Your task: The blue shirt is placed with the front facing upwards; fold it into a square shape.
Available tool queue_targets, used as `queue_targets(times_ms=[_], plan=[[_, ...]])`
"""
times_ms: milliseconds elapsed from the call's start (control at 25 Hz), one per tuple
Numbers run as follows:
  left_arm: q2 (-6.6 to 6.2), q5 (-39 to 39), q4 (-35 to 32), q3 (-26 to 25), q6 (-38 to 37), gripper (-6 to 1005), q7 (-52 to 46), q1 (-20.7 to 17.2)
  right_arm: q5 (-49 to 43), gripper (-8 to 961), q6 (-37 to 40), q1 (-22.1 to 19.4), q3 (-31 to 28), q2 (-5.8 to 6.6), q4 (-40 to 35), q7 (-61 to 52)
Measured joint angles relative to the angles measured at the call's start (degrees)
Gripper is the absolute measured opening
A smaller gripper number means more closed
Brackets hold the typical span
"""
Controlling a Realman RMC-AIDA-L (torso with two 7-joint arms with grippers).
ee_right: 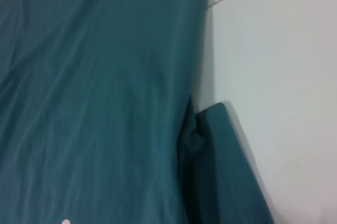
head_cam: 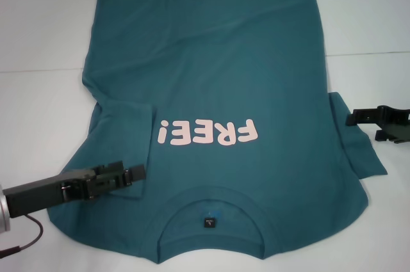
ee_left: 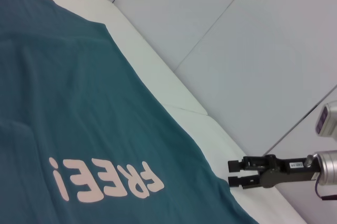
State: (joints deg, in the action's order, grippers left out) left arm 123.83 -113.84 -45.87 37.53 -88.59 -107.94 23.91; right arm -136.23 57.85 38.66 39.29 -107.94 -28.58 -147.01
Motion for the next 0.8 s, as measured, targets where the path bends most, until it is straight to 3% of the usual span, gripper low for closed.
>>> queue_targets(times_ms=[800], plan=[[0.0,0.3,0.0,0.0,0.0,829,0.0,0.0,0.0,889,-2.6,1.3,0.0,-0.59,1.8,-0.2]])
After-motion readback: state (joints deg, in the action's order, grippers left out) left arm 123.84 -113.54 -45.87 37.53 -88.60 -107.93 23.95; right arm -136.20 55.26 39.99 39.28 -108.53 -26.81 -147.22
